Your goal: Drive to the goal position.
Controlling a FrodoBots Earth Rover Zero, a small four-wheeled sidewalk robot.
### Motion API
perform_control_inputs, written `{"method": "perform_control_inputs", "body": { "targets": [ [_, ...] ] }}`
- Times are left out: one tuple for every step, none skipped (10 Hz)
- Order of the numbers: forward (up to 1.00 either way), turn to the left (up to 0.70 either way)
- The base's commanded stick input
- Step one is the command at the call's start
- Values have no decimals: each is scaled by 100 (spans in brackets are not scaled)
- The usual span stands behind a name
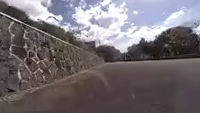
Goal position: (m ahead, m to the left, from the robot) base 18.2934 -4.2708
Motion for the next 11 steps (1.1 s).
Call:
{"method": "perform_control_inputs", "body": {
  "targets": [
    [70,0],
    [70,0],
    [70,0],
    [70,0],
    [70,0],
    [70,0],
    [70,0],
    [70,0],
    [70,0],
    [70,0],
    [70,0]
  ]
}}
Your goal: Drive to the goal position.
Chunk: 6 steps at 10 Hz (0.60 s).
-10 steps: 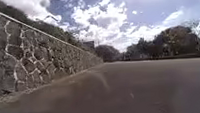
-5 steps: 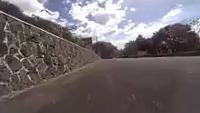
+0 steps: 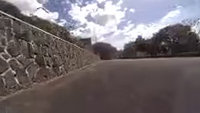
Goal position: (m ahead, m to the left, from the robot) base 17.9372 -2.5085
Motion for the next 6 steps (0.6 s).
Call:
{"method": "perform_control_inputs", "body": {
  "targets": [
    [70,0],
    [70,0],
    [70,0],
    [70,0],
    [70,0],
    [70,0]
  ]
}}
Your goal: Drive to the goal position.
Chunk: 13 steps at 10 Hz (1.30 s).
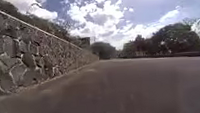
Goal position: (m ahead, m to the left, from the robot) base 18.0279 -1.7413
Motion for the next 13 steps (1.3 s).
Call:
{"method": "perform_control_inputs", "body": {
  "targets": [
    [70,0],
    [70,0],
    [70,0],
    [70,0],
    [70,0],
    [70,0],
    [70,0],
    [70,0],
    [70,0],
    [70,0],
    [70,0],
    [70,0],
    [70,0]
  ]
}}
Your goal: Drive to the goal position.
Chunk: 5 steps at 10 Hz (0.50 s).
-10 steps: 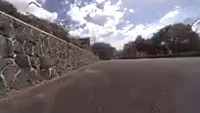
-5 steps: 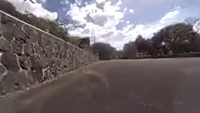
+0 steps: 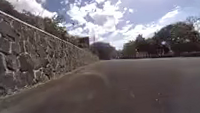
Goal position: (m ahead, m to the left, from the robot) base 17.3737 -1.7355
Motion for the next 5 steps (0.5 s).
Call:
{"method": "perform_control_inputs", "body": {
  "targets": [
    [70,0],
    [70,0],
    [70,0],
    [70,0],
    [70,0]
  ]
}}
